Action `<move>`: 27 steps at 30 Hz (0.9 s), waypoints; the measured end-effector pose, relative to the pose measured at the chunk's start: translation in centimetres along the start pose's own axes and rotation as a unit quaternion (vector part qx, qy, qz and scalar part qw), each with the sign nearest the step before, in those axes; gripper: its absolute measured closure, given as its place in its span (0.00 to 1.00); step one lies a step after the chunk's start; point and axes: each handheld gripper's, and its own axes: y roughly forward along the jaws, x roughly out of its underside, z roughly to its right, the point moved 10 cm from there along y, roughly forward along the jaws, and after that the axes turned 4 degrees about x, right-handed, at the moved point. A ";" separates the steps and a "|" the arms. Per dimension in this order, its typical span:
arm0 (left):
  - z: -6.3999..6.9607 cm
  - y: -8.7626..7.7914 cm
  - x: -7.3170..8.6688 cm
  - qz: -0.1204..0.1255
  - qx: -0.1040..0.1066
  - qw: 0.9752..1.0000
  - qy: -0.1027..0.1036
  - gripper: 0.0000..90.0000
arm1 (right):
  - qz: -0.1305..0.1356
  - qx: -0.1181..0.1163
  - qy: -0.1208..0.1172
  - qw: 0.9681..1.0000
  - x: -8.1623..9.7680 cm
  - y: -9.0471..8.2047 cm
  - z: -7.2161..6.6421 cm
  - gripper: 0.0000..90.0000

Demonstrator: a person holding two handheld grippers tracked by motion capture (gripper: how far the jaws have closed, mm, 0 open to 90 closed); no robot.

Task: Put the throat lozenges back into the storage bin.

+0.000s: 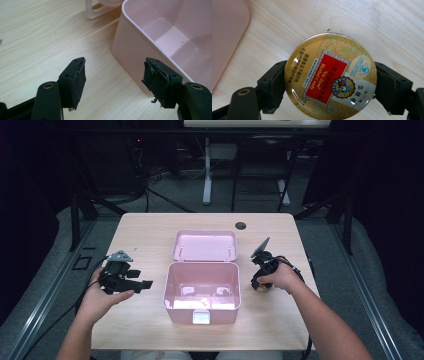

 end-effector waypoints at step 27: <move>-0.1 0.0 0.3 -0.008 -0.003 1.000 -0.007 0.38 | -0.004 0.000 -0.039 0.999 -0.2 -5.3 -1.2 0.22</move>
